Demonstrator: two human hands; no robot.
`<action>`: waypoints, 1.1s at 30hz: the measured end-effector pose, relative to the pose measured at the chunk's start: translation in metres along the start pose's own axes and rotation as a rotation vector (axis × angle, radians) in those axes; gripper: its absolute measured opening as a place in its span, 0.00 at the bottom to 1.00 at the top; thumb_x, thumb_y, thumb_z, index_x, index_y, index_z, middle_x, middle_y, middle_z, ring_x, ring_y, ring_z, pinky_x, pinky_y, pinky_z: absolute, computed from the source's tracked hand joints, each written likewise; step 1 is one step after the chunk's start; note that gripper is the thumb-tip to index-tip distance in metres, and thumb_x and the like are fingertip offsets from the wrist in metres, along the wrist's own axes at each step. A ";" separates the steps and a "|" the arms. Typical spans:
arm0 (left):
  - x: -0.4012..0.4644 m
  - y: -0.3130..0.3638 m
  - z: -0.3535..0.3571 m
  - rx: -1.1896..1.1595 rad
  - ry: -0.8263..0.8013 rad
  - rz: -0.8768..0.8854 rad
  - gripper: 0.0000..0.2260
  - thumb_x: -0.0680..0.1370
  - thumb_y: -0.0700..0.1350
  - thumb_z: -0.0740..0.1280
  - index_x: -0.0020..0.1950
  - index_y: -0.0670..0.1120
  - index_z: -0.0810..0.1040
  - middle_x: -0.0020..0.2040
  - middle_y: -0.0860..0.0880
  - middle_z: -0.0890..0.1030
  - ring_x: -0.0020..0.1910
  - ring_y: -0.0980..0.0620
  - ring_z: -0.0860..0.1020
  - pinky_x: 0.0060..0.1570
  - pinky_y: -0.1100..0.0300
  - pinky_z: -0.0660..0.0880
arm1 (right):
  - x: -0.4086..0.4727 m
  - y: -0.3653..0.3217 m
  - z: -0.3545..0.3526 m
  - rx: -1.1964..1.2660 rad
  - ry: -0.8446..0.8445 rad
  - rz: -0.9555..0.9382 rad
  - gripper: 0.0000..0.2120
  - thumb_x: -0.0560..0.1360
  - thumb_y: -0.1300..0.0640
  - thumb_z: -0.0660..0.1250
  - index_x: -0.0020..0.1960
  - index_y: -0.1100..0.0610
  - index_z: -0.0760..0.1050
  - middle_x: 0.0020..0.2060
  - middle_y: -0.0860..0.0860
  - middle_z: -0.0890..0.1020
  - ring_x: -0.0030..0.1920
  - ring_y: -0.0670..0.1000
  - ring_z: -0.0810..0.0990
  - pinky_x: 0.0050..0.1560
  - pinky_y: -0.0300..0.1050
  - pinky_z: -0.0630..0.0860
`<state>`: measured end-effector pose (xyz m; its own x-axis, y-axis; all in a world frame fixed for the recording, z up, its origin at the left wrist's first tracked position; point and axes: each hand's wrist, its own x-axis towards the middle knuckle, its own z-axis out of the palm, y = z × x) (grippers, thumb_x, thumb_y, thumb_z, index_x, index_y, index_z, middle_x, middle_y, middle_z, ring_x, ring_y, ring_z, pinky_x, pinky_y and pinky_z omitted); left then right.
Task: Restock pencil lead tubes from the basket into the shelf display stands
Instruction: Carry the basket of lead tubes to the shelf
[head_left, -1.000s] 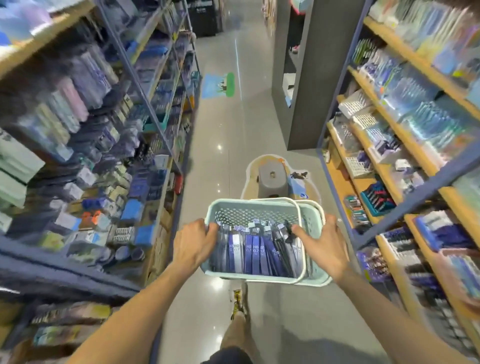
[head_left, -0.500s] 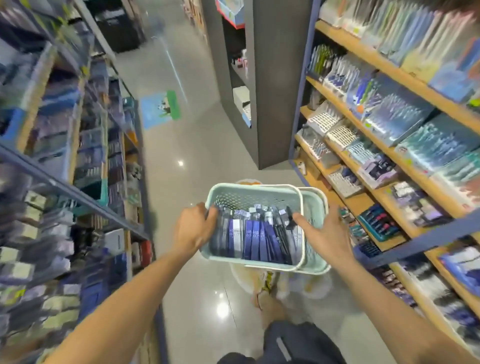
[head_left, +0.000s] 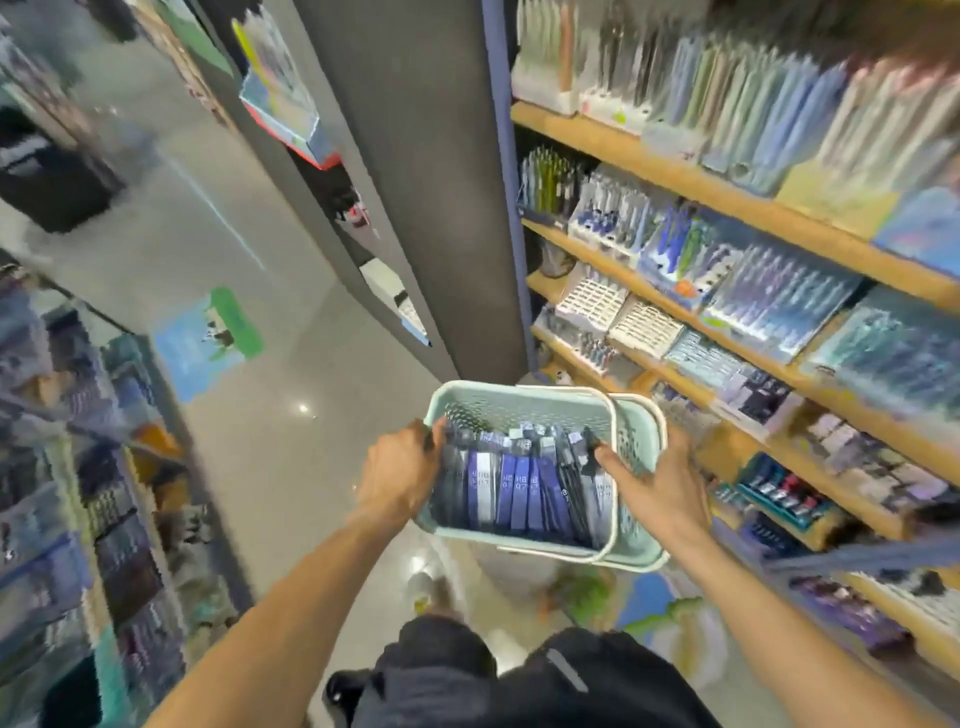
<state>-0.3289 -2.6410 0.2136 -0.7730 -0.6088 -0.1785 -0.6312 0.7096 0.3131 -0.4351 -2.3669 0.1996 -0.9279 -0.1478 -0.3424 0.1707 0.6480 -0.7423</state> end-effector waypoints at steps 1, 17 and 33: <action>0.026 0.005 0.002 0.009 -0.024 0.039 0.24 0.84 0.65 0.51 0.45 0.47 0.71 0.42 0.41 0.82 0.44 0.35 0.81 0.41 0.50 0.74 | 0.012 -0.002 0.004 0.011 0.032 0.038 0.44 0.73 0.36 0.73 0.76 0.59 0.58 0.71 0.60 0.72 0.69 0.63 0.73 0.63 0.54 0.72; 0.357 0.098 0.218 0.142 -0.543 0.718 0.16 0.87 0.48 0.54 0.63 0.38 0.75 0.49 0.34 0.81 0.39 0.38 0.82 0.37 0.53 0.77 | 0.199 0.092 0.151 0.226 0.472 0.717 0.37 0.74 0.43 0.74 0.71 0.60 0.60 0.63 0.62 0.76 0.61 0.64 0.77 0.55 0.54 0.75; 0.445 0.062 0.619 0.409 -0.707 0.682 0.16 0.86 0.46 0.60 0.70 0.37 0.70 0.61 0.38 0.80 0.60 0.37 0.80 0.57 0.48 0.76 | 0.407 0.403 0.310 0.180 0.378 0.868 0.46 0.75 0.39 0.72 0.81 0.58 0.51 0.68 0.63 0.74 0.67 0.65 0.75 0.62 0.54 0.74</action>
<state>-0.7517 -2.6481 -0.4239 -0.7500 0.2137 -0.6260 0.0775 0.9682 0.2377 -0.6415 -2.3976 -0.4175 -0.4946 0.6001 -0.6287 0.8669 0.2893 -0.4058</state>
